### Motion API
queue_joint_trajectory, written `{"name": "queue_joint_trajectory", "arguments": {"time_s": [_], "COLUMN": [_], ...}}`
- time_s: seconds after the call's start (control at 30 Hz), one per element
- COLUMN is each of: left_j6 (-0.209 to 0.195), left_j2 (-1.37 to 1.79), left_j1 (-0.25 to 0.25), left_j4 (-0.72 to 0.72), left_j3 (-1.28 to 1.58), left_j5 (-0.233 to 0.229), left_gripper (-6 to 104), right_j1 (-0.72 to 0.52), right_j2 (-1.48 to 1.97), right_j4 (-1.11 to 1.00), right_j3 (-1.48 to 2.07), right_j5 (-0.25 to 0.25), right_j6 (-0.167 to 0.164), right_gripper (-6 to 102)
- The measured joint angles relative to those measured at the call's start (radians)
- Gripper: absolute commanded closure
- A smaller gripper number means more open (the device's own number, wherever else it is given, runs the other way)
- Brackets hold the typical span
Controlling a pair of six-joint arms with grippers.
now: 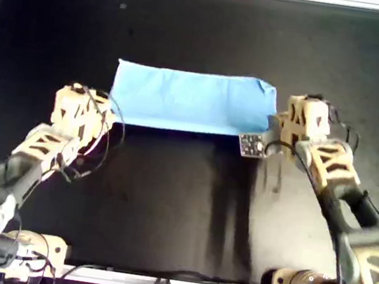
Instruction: Fold a cloth
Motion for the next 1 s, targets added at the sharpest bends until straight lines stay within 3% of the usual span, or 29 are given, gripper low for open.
{"name": "queue_joint_trajectory", "arguments": {"time_s": [0.47, 0.87, 1.0], "left_j6": [0.000, 0.000, 0.000], "left_j2": [0.121, 0.121, 0.121], "left_j1": [-0.049, -0.052, -0.052], "left_j4": [0.000, 0.000, 0.000], "left_j3": [0.198, 0.212, 0.212], "left_j5": [0.000, 0.000, 0.000], "left_gripper": [99, 99, 89], "right_j1": [0.006, 0.008, 0.008], "right_j2": [0.069, 0.069, 0.069], "right_j4": [0.000, 0.000, 0.000], "right_j3": [0.149, 0.179, 0.179], "right_j5": [0.000, 0.000, 0.000], "right_j6": [-0.012, -0.008, -0.008], "right_gripper": [96, 95, 84]}}
